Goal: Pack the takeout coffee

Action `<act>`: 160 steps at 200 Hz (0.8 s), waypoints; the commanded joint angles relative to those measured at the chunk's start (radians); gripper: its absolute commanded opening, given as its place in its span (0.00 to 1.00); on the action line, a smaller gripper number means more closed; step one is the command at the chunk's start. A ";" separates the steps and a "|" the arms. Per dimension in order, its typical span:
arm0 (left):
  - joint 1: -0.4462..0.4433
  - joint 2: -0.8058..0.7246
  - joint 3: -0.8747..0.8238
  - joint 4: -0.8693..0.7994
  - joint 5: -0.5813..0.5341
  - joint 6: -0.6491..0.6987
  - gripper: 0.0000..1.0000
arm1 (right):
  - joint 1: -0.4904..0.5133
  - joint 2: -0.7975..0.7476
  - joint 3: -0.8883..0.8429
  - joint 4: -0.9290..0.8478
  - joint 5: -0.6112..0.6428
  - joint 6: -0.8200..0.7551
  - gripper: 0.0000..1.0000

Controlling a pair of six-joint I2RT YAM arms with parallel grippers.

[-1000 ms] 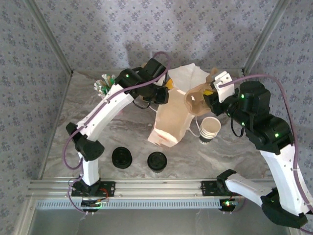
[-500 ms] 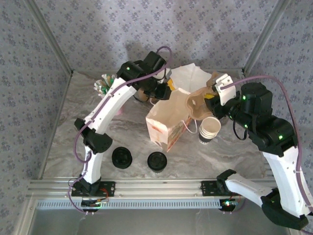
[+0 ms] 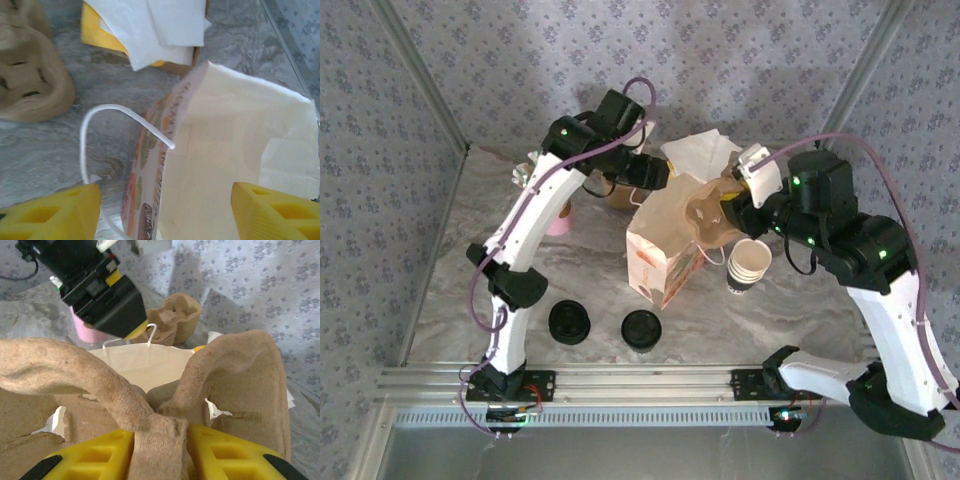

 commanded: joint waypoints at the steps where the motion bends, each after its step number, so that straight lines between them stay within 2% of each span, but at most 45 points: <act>1: 0.014 -0.172 -0.084 0.032 -0.130 -0.039 0.69 | 0.040 0.057 0.055 -0.093 0.005 0.021 0.33; 46: 0.045 -0.506 -0.517 0.212 -0.199 -0.121 0.70 | 0.095 0.197 0.123 -0.151 0.044 -0.024 0.34; 73: 0.067 -0.641 -0.705 0.254 -0.208 -0.144 0.71 | 0.114 0.283 0.177 -0.179 0.052 -0.038 0.35; 119: 0.092 -0.742 -0.853 0.286 -0.168 -0.160 0.71 | 0.143 0.382 0.209 -0.210 0.104 -0.055 0.36; 160: 0.103 -0.762 -0.870 0.287 -0.134 -0.146 0.71 | 0.143 0.441 0.234 -0.231 0.123 -0.051 0.32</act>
